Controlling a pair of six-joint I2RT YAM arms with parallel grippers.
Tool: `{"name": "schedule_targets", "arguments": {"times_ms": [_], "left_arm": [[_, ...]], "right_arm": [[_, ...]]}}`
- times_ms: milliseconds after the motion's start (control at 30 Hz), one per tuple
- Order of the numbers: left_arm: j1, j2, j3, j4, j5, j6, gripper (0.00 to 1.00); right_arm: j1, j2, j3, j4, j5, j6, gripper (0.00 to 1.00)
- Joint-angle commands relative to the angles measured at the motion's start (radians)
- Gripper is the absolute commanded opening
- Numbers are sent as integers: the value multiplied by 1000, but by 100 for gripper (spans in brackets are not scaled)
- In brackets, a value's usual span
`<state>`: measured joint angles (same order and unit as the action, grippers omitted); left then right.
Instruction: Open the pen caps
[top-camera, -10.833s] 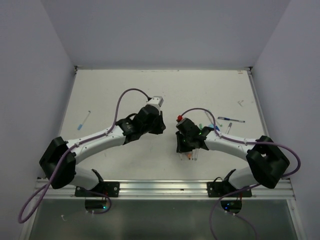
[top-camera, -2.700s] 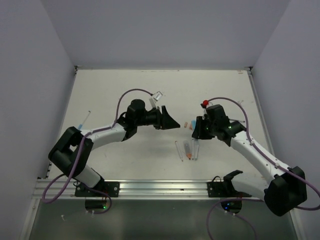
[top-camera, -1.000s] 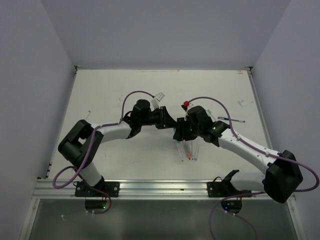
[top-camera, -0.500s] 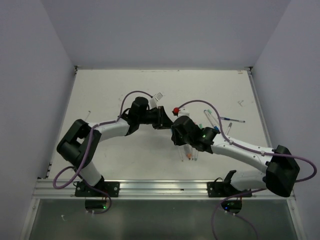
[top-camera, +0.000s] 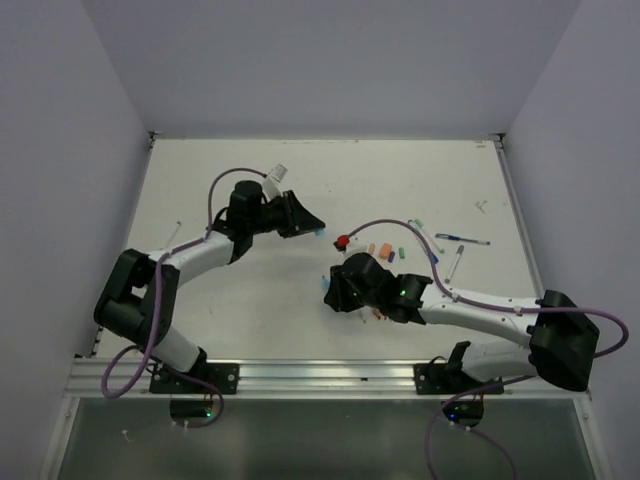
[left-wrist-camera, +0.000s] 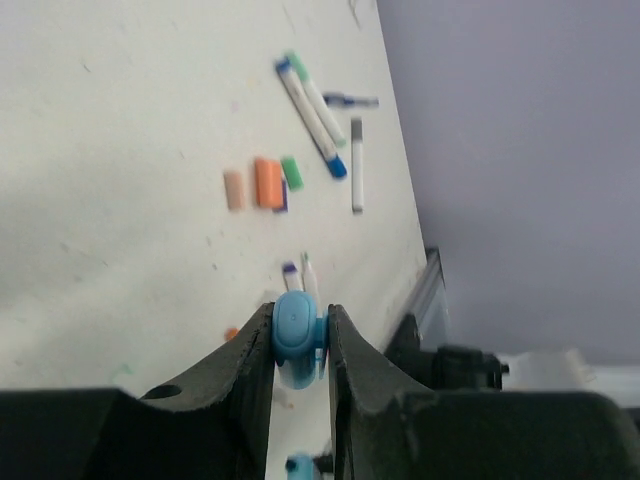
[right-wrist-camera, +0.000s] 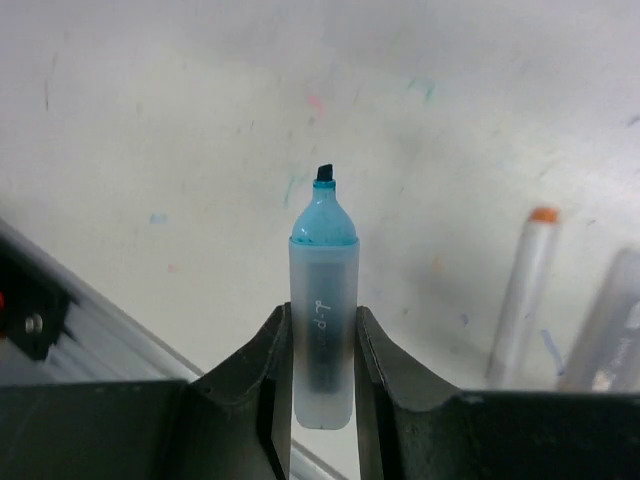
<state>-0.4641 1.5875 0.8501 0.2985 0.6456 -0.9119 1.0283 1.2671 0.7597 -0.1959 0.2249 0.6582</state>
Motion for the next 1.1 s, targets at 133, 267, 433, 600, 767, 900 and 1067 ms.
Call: {"name": "schedule_targets", "arguments": {"times_ms": [133,267,433,600,767,900,1067], "left_arm": [[85,-98,-22,159,-138,56,0],[81,-32,35,74,-97,93,0],[36,90,141,-87,-81,177,0],[-19,147,197,-99,-119,180,0],[-57,239,277,-148,-127,196,0],[-93,299,305,-148,-126,191,0],[-108,370,334,-150,-119,191,5]], "right_arm": [[21,-43,-56,-34,-178,78,0],[21,17,27,-204,-12,37,0],[21,109,87,-266,70,32,0],[21,186,96,-266,117,49,0],[21,210,92,-277,159,55,0],[21,218,87,-278,166,52,1],[19,236,85,-269,159,49,10]]}}
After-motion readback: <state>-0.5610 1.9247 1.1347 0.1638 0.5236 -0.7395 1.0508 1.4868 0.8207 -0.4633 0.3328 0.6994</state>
